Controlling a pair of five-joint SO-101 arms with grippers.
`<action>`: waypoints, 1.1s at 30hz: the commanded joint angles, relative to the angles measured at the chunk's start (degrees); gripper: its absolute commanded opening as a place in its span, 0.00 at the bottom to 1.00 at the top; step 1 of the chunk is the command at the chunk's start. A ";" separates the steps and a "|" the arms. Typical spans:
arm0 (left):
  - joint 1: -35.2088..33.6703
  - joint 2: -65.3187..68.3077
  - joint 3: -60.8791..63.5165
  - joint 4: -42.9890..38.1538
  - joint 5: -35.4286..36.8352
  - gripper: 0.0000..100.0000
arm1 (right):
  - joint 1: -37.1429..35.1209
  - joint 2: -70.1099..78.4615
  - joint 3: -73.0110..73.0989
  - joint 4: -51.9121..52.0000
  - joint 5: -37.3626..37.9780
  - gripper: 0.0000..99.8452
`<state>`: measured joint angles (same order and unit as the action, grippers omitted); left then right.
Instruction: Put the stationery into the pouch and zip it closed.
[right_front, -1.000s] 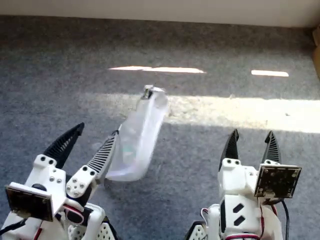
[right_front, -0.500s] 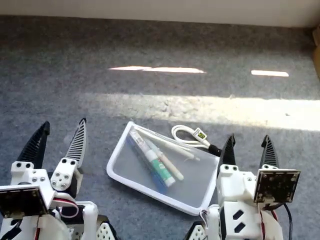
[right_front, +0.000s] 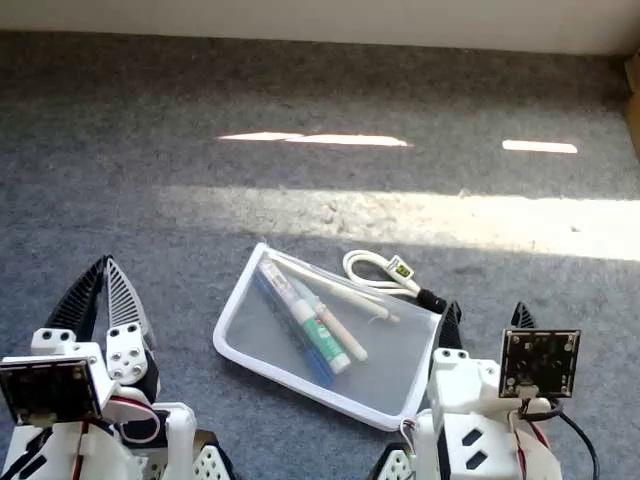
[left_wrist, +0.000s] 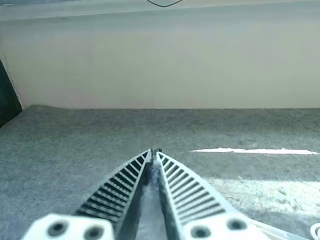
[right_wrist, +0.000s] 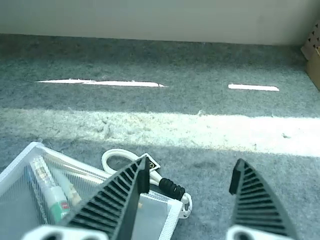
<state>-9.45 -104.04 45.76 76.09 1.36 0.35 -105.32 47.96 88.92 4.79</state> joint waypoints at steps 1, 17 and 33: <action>-0.57 -0.31 -2.15 0.70 -2.29 0.01 | -0.22 -0.04 -1.89 1.54 -0.09 0.25; -0.57 -0.31 10.07 1.14 -2.90 0.01 | -0.22 -0.04 6.81 -2.77 0.09 0.25; -0.48 -0.22 39.87 -16.09 -2.99 0.01 | -0.48 -0.04 35.82 -21.32 0.09 0.09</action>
<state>-9.54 -103.60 82.59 64.13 -0.92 0.18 -105.05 83.30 70.29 4.79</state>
